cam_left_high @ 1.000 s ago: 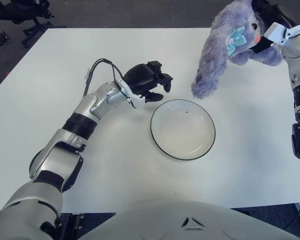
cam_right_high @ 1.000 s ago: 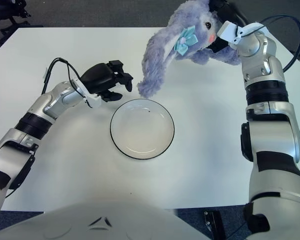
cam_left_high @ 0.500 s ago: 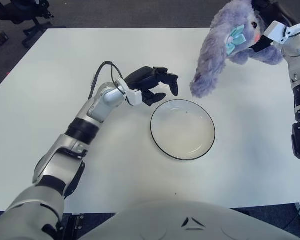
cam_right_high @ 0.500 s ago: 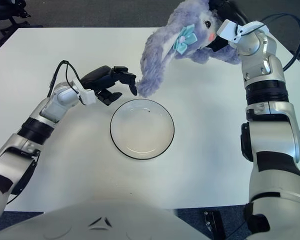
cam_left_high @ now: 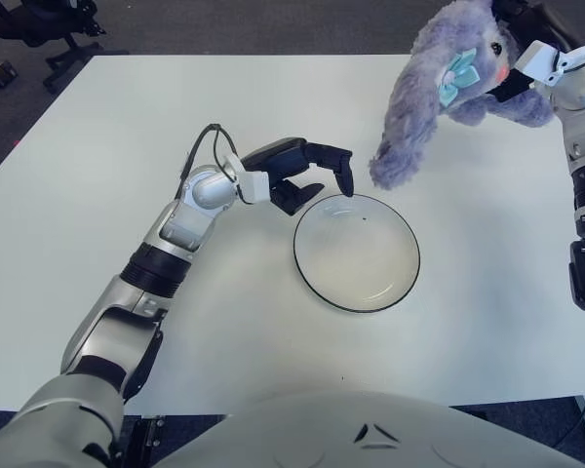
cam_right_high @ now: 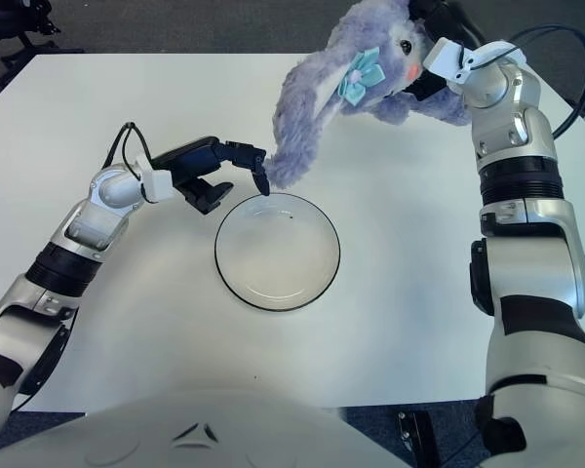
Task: Put the doll into the plate.
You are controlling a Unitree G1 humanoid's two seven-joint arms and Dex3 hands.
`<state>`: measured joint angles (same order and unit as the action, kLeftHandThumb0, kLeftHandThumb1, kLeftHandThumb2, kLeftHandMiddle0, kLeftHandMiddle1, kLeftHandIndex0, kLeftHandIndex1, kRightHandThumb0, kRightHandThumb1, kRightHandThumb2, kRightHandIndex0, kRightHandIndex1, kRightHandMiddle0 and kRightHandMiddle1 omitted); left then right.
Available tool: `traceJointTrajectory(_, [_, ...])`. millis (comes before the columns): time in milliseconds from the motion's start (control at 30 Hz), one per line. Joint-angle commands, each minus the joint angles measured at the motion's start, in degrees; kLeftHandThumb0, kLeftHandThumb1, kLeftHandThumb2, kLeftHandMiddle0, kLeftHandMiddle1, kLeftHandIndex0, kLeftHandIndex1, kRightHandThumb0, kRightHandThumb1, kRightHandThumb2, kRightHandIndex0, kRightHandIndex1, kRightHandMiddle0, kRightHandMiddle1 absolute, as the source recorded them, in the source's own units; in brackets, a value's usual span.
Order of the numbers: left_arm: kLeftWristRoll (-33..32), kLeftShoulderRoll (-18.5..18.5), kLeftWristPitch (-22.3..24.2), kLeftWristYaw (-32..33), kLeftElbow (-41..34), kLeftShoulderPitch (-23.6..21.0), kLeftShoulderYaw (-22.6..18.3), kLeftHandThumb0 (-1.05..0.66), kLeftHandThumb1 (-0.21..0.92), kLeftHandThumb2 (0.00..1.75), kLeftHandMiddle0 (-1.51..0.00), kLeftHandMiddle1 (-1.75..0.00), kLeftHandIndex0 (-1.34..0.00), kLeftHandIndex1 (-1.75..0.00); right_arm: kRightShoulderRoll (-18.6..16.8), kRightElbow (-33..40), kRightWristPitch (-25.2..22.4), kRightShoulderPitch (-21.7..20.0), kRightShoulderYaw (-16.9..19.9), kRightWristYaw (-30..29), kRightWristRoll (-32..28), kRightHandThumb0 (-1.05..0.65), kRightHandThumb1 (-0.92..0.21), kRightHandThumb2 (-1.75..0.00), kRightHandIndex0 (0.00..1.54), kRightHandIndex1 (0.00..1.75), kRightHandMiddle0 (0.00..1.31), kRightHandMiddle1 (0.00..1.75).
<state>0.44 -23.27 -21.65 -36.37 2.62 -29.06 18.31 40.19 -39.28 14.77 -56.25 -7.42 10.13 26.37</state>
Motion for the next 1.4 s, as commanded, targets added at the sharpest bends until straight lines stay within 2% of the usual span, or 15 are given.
traceJointTrajectory(0, [1.8, -0.4, -1.7, -0.2, 0.2, 0.8, -0.4, -0.67, 0.92, 1.04, -0.62, -0.41, -0.59, -1.28, 1.3, 1.3, -0.2, 0.2, 0.1, 0.0, 0.3, 0.42, -0.48, -1.10, 0.48, 1.75, 0.52, 1.75])
traceJointTrajectory(200, [6.7, -0.4, -8.2, 0.9, 4.4, 0.1, 0.3, -0.67, 0.92, 1.04, -0.63, -0.39, -0.59, -1.29, 1.4, 1.5, -0.1, 0.4, 0.2, 0.0, 0.3, 0.42, -0.48, -1.10, 0.48, 1.75, 0.53, 1.75])
traceJointTrajectory(567, [8.7, 0.1, -15.5, 0.3, 10.7, -1.2, 0.6, -0.66, 0.92, 1.05, -0.64, -0.37, -0.58, -1.30, 1.5, 2.3, -0.3, 0.8, 0.3, 0.3, 0.1, 0.42, -0.48, -1.10, 0.48, 1.75, 0.53, 1.75])
traceJointTrajectory(833, [11.5, 0.0, -21.5, 1.3, 14.8, -2.4, 0.8, -0.65, 0.92, 1.06, -0.64, -0.27, -0.58, -1.29, 1.5, 2.4, -0.7, 0.8, 0.3, 0.5, 0.1, 0.41, -0.48, -1.10, 0.48, 1.75, 0.53, 1.75])
traceJointTrajectory(1000, [13.2, 0.0, -23.7, 2.2, 16.2, -2.9, 0.5, -0.63, 0.92, 1.06, -0.65, -0.15, -0.58, -1.28, 1.4, 2.7, -1.1, 0.8, 0.3, 0.7, 0.0, 0.41, -0.48, -1.10, 0.48, 1.75, 0.53, 1.75])
traceJointTrajectory(1367, [23.9, -1.0, -26.7, 9.4, 17.9, -3.2, 0.6, -0.61, 0.92, 1.06, -0.65, -0.10, -0.50, -1.21, 1.6, 3.0, -1.1, 1.0, 0.5, 1.0, -0.2, 0.41, -0.48, -1.10, 0.48, 1.75, 0.53, 1.75])
